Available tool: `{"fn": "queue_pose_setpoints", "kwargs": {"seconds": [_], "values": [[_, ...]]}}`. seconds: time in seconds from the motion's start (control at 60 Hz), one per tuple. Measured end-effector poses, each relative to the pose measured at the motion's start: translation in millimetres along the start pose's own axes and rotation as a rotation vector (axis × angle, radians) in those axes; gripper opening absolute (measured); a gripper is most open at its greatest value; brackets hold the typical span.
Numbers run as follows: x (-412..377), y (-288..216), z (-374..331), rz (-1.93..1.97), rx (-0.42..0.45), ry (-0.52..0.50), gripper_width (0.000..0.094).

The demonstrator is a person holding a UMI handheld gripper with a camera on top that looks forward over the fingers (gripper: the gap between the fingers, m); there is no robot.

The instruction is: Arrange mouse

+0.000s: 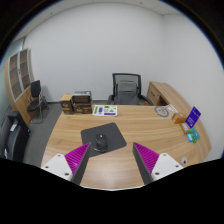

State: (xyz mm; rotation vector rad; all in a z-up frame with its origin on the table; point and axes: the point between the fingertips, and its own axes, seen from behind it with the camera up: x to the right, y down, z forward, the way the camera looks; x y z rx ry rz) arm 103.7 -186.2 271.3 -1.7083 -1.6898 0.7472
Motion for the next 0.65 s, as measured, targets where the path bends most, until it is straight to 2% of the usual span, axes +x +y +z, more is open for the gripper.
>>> {"fn": "queue_pose_setpoints", "kwargs": {"seconds": [0.3,0.65], "values": [[35.5,39.0,-83.9,0.027,0.021,0.083,0.0849],[49.8,78.4,-107.3,0.062,0.009,0.115,0.0852]]}}
